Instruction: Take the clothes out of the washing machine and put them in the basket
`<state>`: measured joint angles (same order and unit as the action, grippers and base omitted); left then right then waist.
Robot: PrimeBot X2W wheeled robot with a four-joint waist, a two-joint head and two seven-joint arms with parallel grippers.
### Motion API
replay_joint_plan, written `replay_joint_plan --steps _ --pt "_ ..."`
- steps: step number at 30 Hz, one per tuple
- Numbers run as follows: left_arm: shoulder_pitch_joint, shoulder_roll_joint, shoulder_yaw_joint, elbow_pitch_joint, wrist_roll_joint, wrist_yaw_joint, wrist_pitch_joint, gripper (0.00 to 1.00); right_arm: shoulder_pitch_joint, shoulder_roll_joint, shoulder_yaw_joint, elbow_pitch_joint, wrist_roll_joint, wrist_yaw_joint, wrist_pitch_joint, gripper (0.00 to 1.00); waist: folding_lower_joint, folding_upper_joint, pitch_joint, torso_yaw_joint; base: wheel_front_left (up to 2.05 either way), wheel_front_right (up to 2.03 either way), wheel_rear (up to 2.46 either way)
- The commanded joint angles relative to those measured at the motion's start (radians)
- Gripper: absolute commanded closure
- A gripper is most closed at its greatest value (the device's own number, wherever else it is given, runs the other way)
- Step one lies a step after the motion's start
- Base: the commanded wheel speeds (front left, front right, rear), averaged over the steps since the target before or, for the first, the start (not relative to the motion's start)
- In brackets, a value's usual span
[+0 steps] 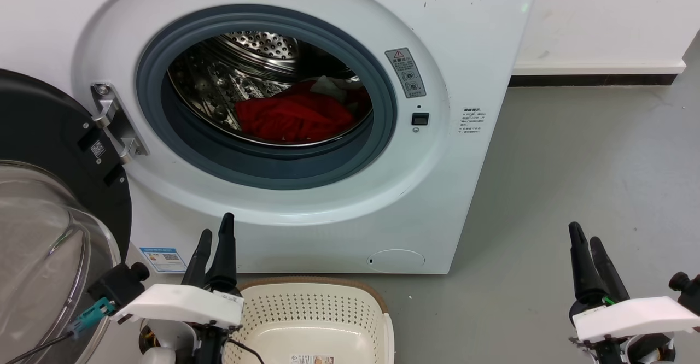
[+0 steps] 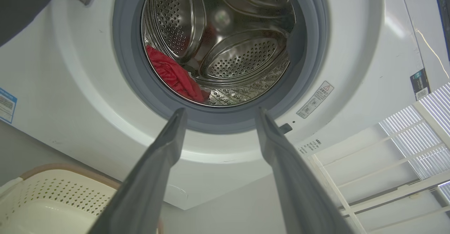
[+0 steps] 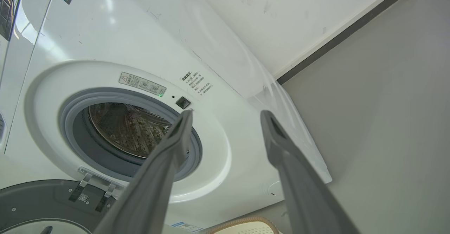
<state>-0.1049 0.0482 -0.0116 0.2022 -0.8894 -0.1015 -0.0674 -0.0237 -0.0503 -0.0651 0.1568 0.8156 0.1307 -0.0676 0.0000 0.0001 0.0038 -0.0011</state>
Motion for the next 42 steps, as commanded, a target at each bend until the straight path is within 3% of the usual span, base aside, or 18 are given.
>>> replay_joint_plan --steps 1,15,42 --pt "-0.023 0.002 -0.009 -0.009 0.055 0.008 -0.013 0.00 -0.007 -0.001 0.004 -0.015 -0.046 0.000 -0.012 0.00 0.0000 -0.0001 0.000 0.000 0.00 0.00 0.00" --pt "-0.035 0.012 -0.047 0.005 0.318 0.038 -0.065 0.00 0.010 -0.001 0.009 -0.025 -0.305 0.000 -0.064 0.00 0.0000 -0.0001 -0.001 0.005 0.00 0.00 0.00" --pt "-0.048 0.031 -0.093 0.031 0.605 0.099 -0.133 0.00 0.031 0.000 0.012 -0.046 -0.604 0.000 -0.112 0.00 0.0000 -0.0001 0.000 0.005 0.00 0.00 0.00"
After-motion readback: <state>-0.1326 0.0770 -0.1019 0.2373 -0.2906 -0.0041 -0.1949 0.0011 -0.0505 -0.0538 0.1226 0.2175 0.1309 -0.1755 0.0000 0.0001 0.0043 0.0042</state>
